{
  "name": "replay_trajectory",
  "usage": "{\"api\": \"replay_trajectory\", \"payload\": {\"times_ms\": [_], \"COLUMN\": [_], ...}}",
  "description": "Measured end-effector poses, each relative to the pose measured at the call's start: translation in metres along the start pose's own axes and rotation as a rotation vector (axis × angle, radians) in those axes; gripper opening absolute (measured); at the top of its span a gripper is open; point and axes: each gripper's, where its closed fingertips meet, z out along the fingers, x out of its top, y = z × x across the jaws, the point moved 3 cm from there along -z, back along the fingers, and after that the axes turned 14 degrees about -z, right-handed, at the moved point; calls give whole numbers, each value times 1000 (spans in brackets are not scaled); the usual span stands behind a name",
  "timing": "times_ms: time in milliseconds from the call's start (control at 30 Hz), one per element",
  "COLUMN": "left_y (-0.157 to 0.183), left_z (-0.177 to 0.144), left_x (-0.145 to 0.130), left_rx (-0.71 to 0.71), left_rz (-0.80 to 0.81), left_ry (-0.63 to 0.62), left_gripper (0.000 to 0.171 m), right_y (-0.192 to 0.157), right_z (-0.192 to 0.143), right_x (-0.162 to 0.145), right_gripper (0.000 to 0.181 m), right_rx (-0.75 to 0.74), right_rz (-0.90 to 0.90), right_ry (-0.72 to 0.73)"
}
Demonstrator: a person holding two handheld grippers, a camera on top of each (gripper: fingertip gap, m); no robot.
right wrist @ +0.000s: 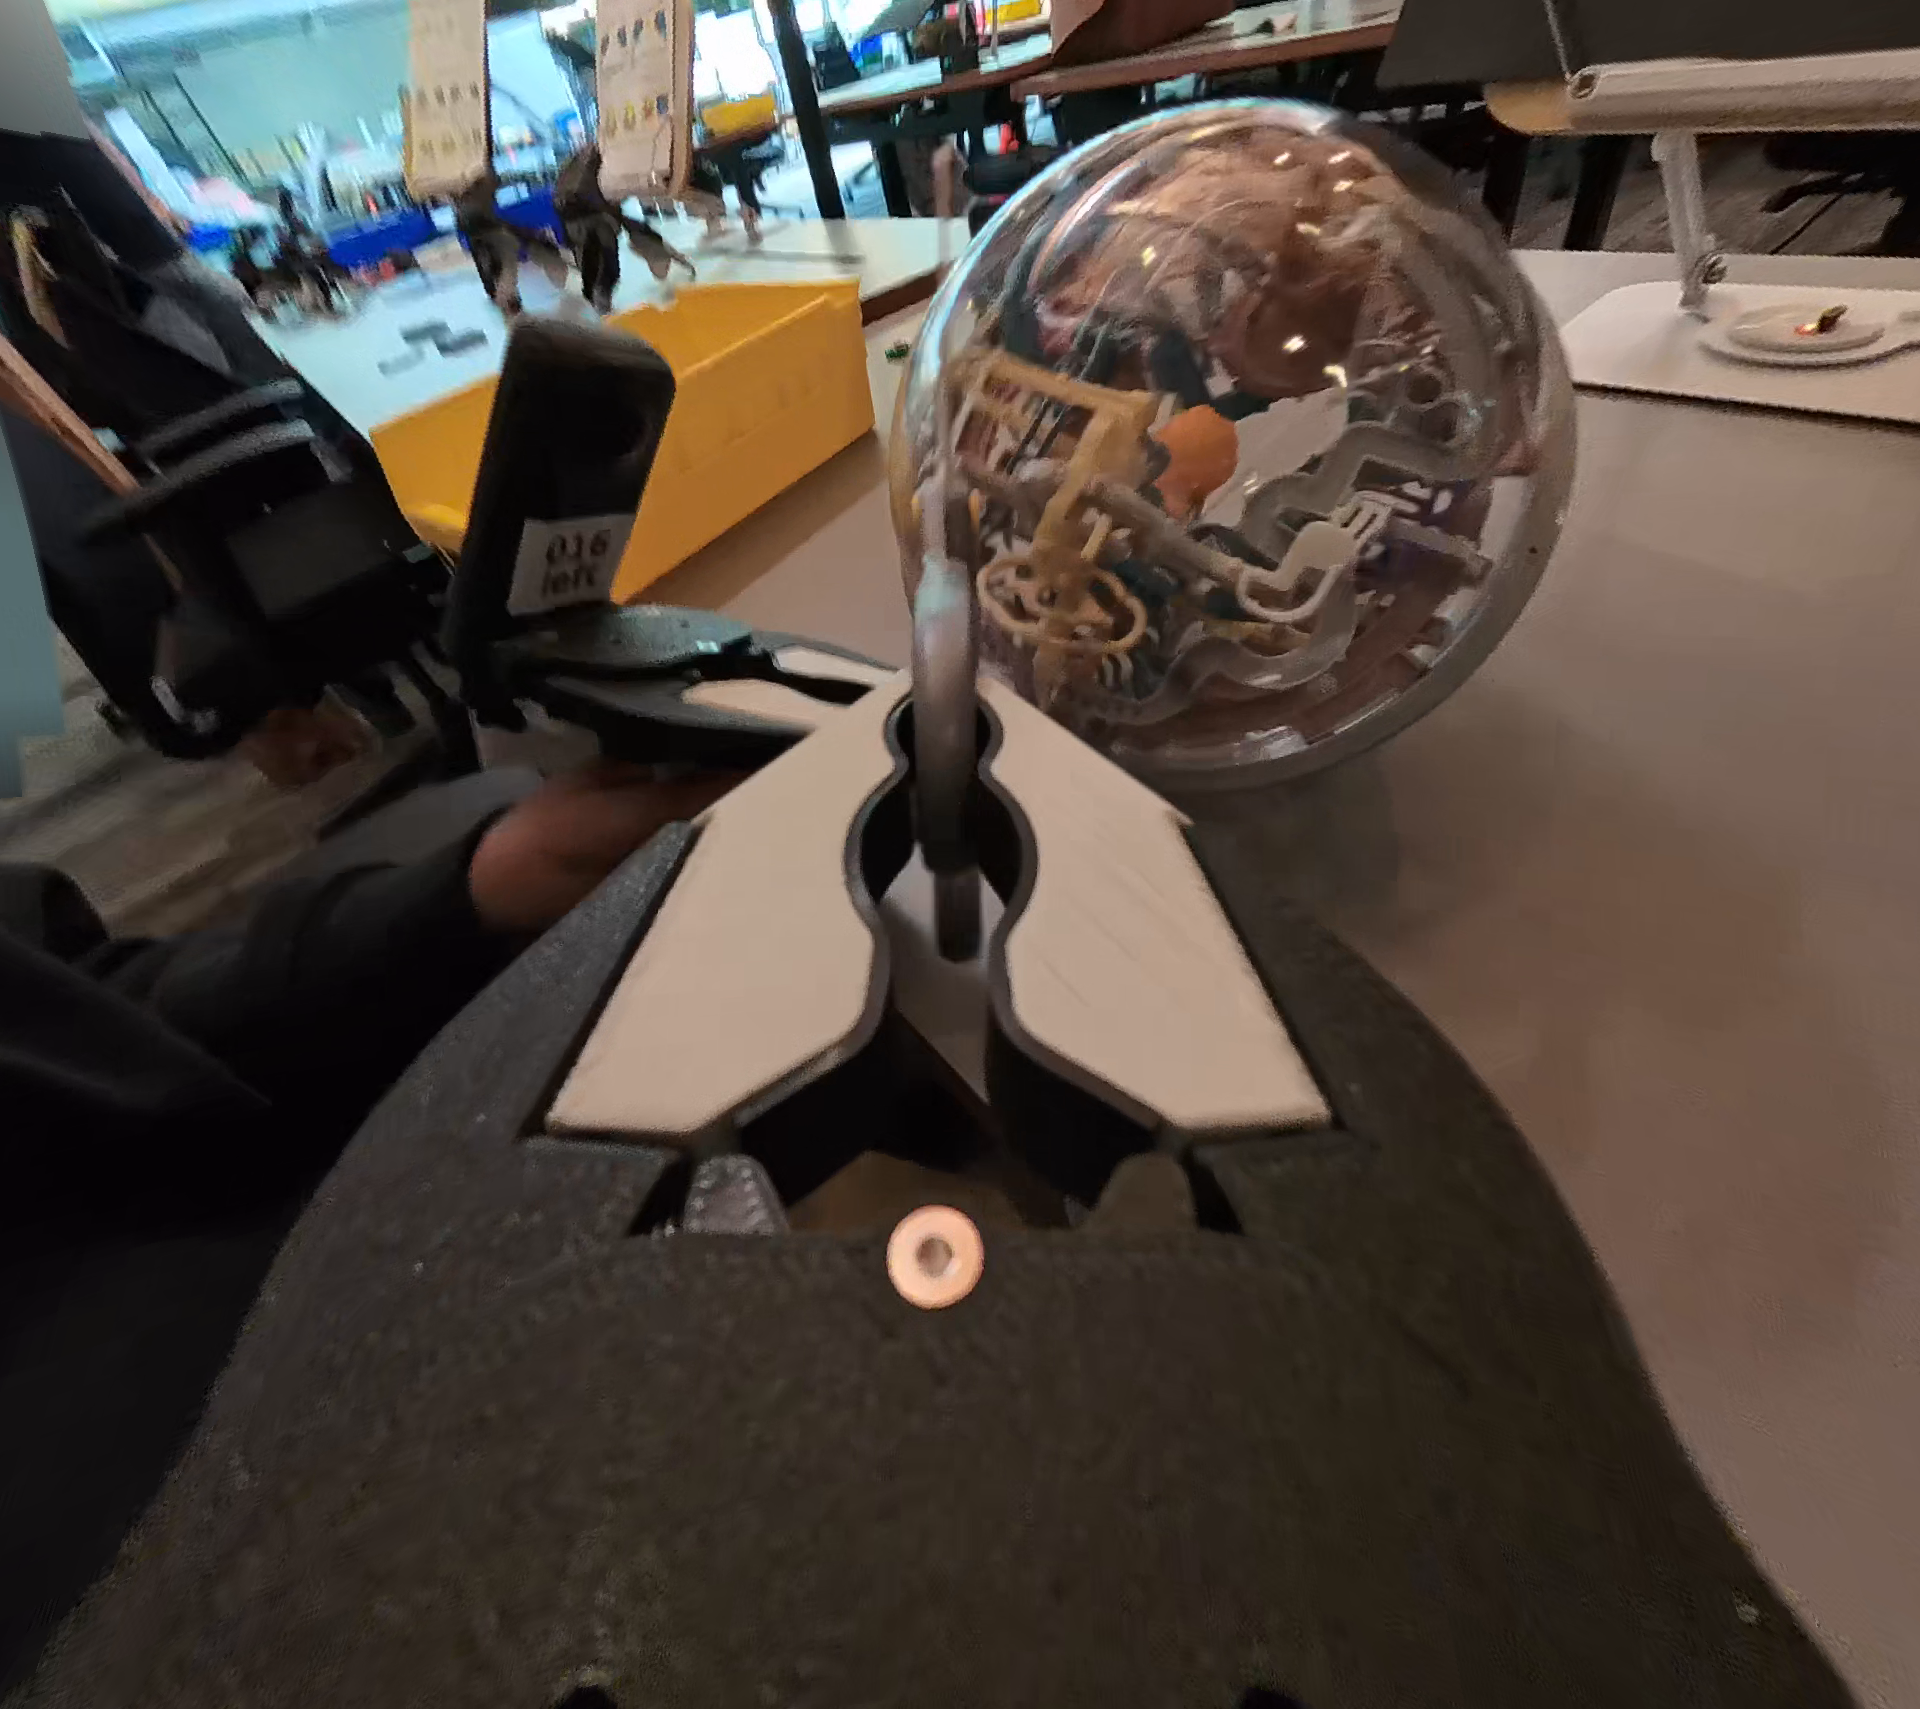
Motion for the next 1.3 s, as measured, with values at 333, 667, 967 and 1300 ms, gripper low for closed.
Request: {"api": "replay_trajectory", "payload": {"times_ms": [333,667,967,1300], "left_y": [-1,-12,-35,-47], "left_z": [-10,-29,-43,-51], "left_x": [2,20,38,42], "left_rx": [-13,-45,-83,-137], "left_rz": [29,-29,-145,-230], "left_ry": [-24,18,36,46], "left_gripper": [0,0,0,0], "right_y": [0,-12,-14,-23], "right_z": [2,34,77,104], "right_x": [23,48,59,57], "right_gripper": [0,0,0,0], "right_rx": [8,-31,-2,54], "right_rz": [86,82,85,63], "right_ry": [44,144,147,107]}}
